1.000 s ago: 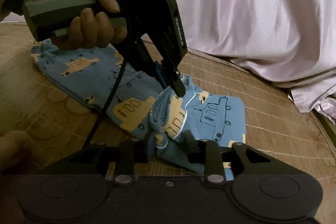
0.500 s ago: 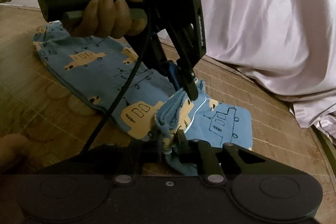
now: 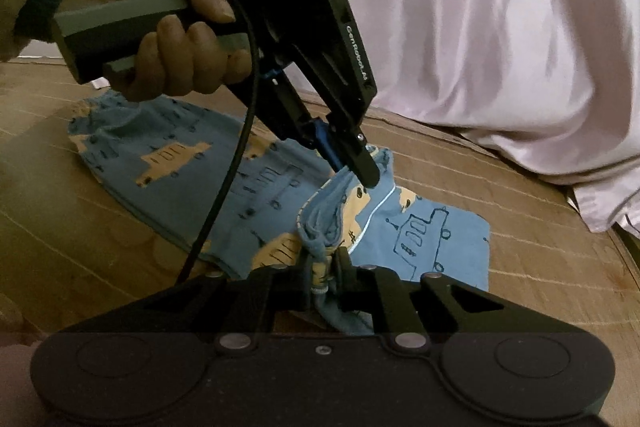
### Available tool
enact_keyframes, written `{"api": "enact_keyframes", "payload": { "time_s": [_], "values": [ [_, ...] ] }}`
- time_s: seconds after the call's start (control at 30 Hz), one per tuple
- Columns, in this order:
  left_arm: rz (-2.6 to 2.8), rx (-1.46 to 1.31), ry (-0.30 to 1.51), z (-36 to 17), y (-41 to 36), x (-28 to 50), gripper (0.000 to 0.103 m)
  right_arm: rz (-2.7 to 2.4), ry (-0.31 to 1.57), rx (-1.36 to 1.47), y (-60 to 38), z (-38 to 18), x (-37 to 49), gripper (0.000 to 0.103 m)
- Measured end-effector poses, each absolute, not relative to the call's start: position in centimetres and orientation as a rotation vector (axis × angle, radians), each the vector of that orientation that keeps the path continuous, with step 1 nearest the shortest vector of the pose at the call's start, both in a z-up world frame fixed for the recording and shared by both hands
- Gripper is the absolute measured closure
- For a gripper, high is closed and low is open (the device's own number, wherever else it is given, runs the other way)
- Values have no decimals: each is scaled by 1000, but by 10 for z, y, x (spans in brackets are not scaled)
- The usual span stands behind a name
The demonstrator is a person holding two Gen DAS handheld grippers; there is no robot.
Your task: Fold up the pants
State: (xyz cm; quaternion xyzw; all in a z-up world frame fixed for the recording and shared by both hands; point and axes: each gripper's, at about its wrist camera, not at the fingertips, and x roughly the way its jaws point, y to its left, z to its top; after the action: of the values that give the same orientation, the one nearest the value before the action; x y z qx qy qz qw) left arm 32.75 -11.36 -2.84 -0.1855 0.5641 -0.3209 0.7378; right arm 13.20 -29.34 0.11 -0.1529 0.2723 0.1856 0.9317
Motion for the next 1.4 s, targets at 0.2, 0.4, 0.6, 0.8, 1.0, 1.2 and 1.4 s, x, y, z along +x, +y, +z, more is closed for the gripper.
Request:
{"api": "enact_keyframes", "payload": {
  "time_s": [0.2, 0.4, 0.6, 0.8, 1.0, 1.2, 1.4],
  "values": [
    [-703, -383, 1232, -18, -92, 325, 93, 462, 572, -339, -276, 11, 136, 91],
    [-690, -393, 1198, -13, -53, 319, 93, 571, 556, -406, -251, 21, 141, 92],
    [-652, -437, 1179, -14, -18, 315, 93, 646, 539, -436, -229, 27, 145, 92],
    [-636, -452, 1163, -14, 10, 312, 93, 713, 534, -465, -207, 29, 150, 92],
    [-614, -450, 1167, -17, 27, 311, 93, 761, 551, -470, -194, 26, 156, 92],
    [-581, -439, 1187, -29, 36, 310, 93, 798, 590, -475, -181, 15, 162, 92],
    [-540, -413, 1216, -40, 36, 307, 91, 814, 635, -495, -171, 1, 164, 91]
  ]
}}
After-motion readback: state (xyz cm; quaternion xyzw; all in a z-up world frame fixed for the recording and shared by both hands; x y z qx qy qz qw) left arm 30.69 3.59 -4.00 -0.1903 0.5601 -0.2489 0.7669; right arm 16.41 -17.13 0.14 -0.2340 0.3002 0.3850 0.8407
